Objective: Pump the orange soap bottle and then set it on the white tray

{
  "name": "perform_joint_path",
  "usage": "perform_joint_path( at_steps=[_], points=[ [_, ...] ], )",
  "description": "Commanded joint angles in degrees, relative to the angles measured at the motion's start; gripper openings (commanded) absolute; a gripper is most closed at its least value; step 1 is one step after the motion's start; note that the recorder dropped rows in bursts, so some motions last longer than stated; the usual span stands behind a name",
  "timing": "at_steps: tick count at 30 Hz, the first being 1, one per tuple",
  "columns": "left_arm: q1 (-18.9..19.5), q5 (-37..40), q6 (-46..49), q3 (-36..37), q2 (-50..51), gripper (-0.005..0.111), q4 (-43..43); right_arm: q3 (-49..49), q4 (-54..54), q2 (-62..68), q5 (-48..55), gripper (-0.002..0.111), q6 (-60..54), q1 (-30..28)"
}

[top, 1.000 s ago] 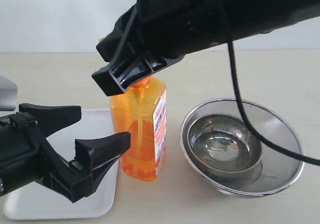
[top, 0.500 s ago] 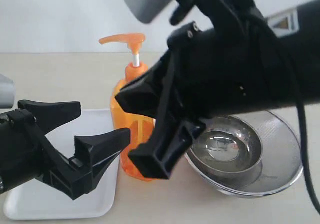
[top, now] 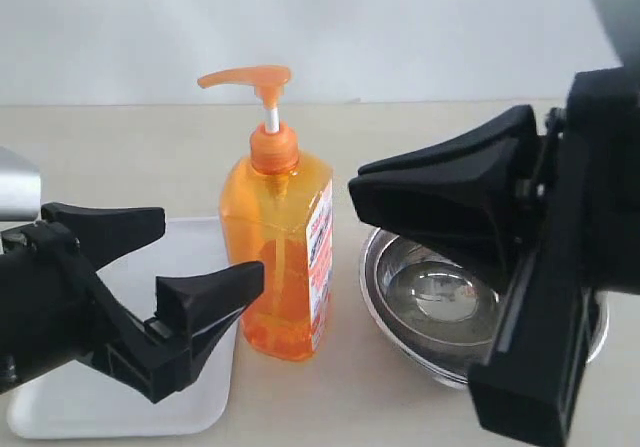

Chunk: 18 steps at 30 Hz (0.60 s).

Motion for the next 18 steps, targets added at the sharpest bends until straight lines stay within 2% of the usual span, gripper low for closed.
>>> perform_joint_path(
  at_steps=[1,7,11,18],
  points=[
    [-0.1,-2.4,-1.4,0.3,3.9,0.095,1.6,0.5,-0.2,-1.2,-1.3,0.0,0.4,0.1],
    [-0.2,-1.1,-3.8,0.3,5.9,0.095,6.6,0.6,-0.2,0.1,-0.8,0.0,0.5,0.1],
    [-0.2,2.4,-8.0,0.3,5.9,0.095,6.9,0.6,-0.3,0.1,-0.9,0.0,0.5,0.1],
    [-0.2,6.8,-7.7,0.4,5.9,0.095,7.2,0.6,-0.3,0.1,-0.9,0.0,0.5,0.1]
  ],
)
